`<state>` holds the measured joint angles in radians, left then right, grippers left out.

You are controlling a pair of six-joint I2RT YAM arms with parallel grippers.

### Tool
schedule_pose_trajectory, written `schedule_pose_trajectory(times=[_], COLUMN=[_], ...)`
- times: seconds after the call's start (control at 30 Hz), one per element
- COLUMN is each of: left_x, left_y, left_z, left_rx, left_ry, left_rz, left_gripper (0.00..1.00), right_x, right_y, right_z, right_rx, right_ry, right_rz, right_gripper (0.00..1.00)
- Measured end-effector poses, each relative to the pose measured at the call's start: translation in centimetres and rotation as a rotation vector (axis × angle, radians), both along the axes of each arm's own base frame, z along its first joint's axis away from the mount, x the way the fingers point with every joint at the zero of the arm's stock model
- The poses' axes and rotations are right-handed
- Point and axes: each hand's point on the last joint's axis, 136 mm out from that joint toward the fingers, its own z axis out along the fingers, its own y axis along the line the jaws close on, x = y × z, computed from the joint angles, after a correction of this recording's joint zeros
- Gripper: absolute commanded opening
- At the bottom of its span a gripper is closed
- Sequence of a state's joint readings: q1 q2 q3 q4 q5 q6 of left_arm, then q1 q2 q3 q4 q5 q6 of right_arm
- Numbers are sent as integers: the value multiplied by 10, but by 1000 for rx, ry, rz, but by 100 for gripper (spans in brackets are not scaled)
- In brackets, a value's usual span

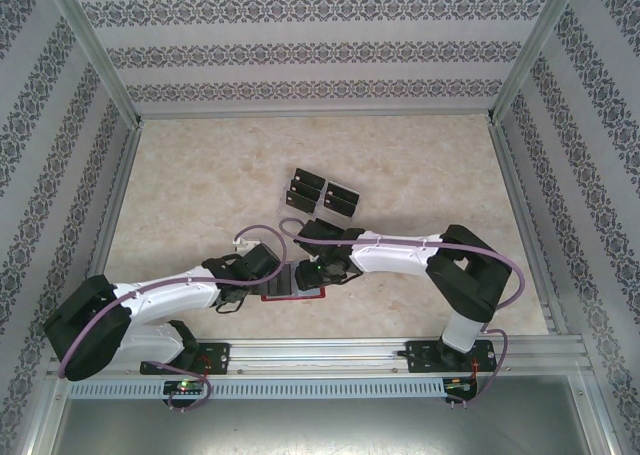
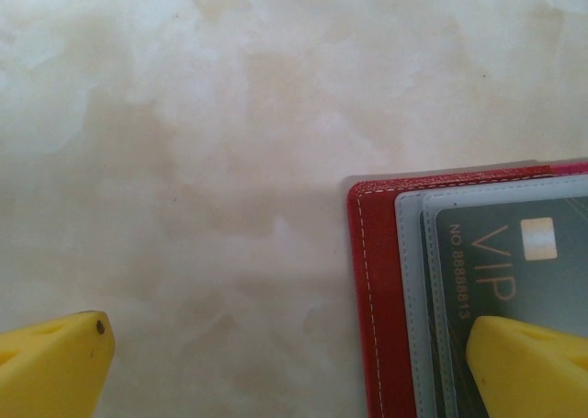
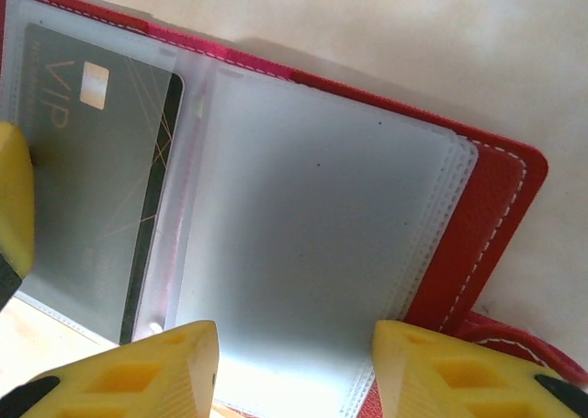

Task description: Put the credit cards into the card holder

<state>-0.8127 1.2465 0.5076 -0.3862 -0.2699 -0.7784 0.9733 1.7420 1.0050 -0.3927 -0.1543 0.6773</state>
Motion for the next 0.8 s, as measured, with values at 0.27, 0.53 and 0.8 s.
schedule_pose_trajectory(times=[0.27,0.53,0.8], left_x=[0,0,-1], left_y=[-1,-1,1], left_z=[-1,-1,2], left_rx=[-4,-11,-18], left_ry=[-5,-8,-19], left_rz=[4,9,13], left_gripper=[100,100,100], right_x=[-5,-13,-17], right_y=[17,34,41], right_z=[2,6,10], right_rx=[72,157,194], right_ry=[44,100,130], right_rz=[29,54,58], right_gripper=[49,49,50])
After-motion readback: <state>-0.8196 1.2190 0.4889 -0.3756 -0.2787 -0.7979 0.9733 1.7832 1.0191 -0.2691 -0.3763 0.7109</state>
